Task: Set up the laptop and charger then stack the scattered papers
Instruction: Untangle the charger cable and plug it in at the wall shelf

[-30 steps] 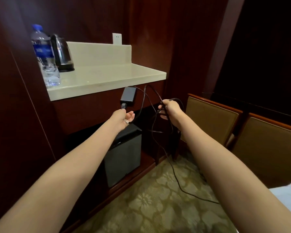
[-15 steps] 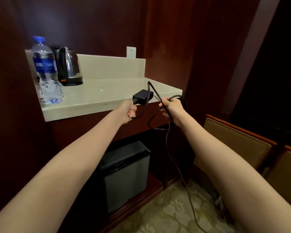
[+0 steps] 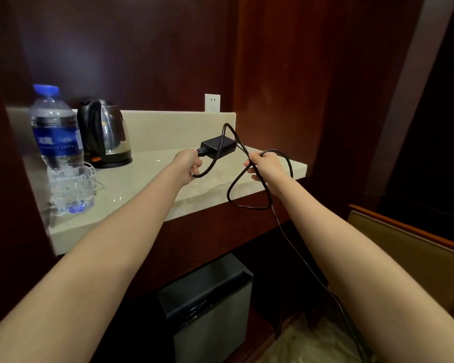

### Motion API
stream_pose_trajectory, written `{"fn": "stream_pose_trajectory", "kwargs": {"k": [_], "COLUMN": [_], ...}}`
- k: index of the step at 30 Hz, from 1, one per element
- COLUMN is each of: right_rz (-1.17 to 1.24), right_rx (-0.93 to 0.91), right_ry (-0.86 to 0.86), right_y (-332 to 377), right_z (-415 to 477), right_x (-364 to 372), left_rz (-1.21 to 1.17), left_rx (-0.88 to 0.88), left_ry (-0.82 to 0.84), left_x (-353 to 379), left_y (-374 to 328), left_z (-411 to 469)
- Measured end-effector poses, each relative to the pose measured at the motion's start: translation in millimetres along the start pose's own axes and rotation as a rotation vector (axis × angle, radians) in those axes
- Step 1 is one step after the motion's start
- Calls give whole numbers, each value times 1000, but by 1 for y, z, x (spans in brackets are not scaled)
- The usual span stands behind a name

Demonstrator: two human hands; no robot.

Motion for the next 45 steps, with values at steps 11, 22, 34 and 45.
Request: {"fn": "stream_pose_trajectory", "kwargs": {"k": [11, 22, 34, 45], "right_rz": [-44, -47, -64, -46], "right_rx": [-12, -11, -14, -43], "right_ry": [30, 181, 321, 326], "right_y": [4, -7, -11, -11], "right_z": [65, 111, 134, 145], "right_x": [58, 75, 86, 72], "left_rz": [105, 302, 540, 1691], "left_rx": [-28, -63, 62, 1286], "left_ry": [-52, -139, -248, 273], "left_x": [-45, -67, -64, 58], "left_y": [-3, 3, -23, -19], "left_z": [86, 131, 137, 78]}}
Point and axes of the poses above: each hand's wrist, its own z-axis towards the middle knuckle, its own x-axis out of the palm, y = z × x, the point moved 5 cm from there along z, towards the middle knuckle, and after that the axes turned 14 degrees about -z, right-handed, at the moved point
